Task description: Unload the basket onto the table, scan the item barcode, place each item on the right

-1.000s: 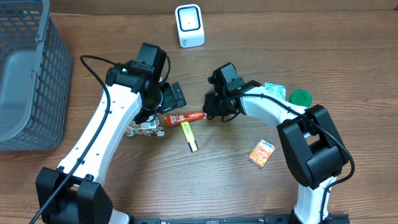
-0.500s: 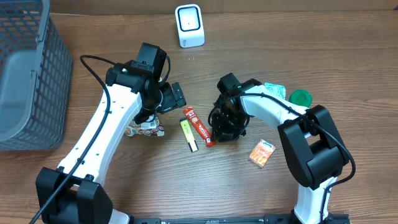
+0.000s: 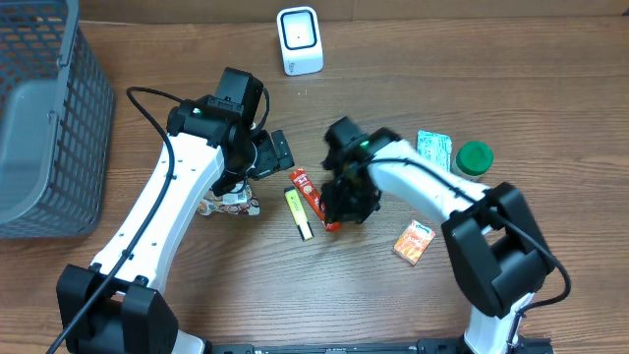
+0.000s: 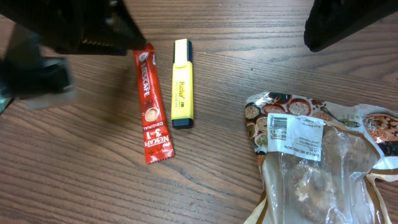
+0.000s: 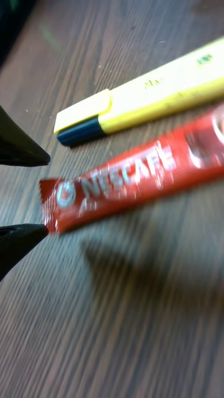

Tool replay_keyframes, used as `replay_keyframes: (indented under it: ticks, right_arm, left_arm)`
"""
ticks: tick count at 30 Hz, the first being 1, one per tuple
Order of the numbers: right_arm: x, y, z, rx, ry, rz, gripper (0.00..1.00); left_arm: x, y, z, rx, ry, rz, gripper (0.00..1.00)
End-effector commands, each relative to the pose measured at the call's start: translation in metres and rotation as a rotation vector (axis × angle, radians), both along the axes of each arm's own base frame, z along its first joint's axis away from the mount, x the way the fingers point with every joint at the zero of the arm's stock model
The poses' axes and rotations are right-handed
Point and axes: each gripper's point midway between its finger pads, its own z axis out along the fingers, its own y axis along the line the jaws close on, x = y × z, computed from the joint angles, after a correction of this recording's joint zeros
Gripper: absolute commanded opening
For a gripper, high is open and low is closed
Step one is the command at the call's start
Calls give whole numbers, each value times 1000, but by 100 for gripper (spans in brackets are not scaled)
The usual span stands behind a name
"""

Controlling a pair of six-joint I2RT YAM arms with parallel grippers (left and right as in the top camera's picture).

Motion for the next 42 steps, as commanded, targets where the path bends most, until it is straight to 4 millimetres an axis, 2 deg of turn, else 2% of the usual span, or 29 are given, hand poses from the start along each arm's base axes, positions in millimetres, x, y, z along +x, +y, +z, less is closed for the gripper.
replay_keyframes:
  ticks: [1, 5, 12, 21, 32, 42]
  right_arm:
    - [11, 3, 6, -109, -162, 53, 31]
    - [17, 2, 4, -216, -269, 58, 32]
    - [21, 10, 4, -203, -301, 67, 32]
    - [19, 10, 3, -202, -293, 67, 35]
    - [10, 2, -14, -216, -272, 52, 36]
    - [10, 2, -14, -214, -274, 52, 12]
  left_arm:
    - [2, -2, -1, 9, -5, -26, 100]
    - [1, -2, -1, 10, -4, -27, 100]
    - [1, -1, -1, 22, -7, -46, 100]
    - [10, 16, -1, 43, -25, 12, 100]
    - [16, 38, -1, 37, -17, 98, 100]
    - [17, 38, -1, 29, -19, 101, 100]
